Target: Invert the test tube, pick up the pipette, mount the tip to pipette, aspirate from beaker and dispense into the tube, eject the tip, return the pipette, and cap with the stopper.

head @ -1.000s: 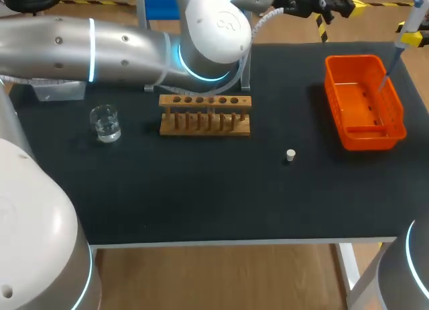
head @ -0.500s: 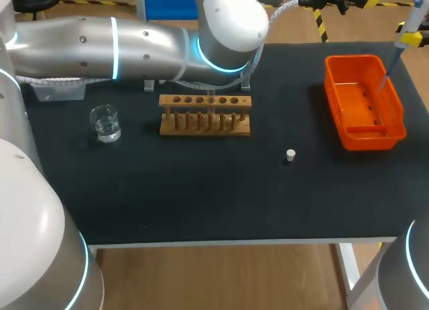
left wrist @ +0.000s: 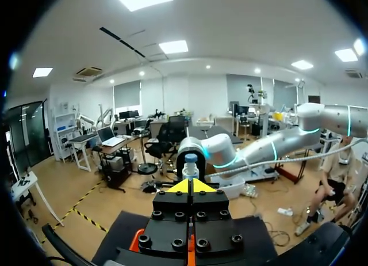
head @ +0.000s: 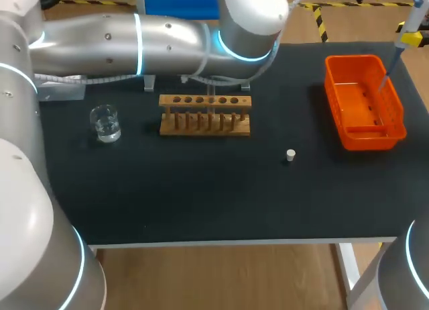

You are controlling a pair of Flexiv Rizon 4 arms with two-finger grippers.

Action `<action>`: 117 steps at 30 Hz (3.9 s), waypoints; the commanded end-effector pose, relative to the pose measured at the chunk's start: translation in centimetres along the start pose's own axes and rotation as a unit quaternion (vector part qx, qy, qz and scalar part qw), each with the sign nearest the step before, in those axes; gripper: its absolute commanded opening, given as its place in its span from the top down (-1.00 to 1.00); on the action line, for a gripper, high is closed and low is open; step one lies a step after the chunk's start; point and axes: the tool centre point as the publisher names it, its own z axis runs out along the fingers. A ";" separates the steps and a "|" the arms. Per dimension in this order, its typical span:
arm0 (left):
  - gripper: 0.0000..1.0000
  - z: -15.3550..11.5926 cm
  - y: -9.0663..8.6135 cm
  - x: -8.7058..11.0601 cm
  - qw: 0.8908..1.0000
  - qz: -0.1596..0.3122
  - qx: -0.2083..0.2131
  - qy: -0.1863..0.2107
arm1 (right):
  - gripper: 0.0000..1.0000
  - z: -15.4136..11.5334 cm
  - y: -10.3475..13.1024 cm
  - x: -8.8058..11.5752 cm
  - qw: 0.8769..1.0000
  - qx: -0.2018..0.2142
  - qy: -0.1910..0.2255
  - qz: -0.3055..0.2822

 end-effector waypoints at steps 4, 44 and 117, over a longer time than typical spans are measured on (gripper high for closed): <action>1.00 2.1 0.3 0.3 0.999 -0.011 0.030 0.010 | 1.00 -0.3 -0.1 -0.2 1.000 0.000 0.004 0.000; 1.00 5.3 0.0 0.6 0.997 -0.019 0.064 0.027 | 1.00 -0.3 -0.1 -0.2 1.000 0.000 0.004 0.000; 1.00 6.5 3.7 0.4 0.997 -0.015 0.068 0.027 | 1.00 -0.3 -0.1 -0.2 1.000 0.000 0.004 0.000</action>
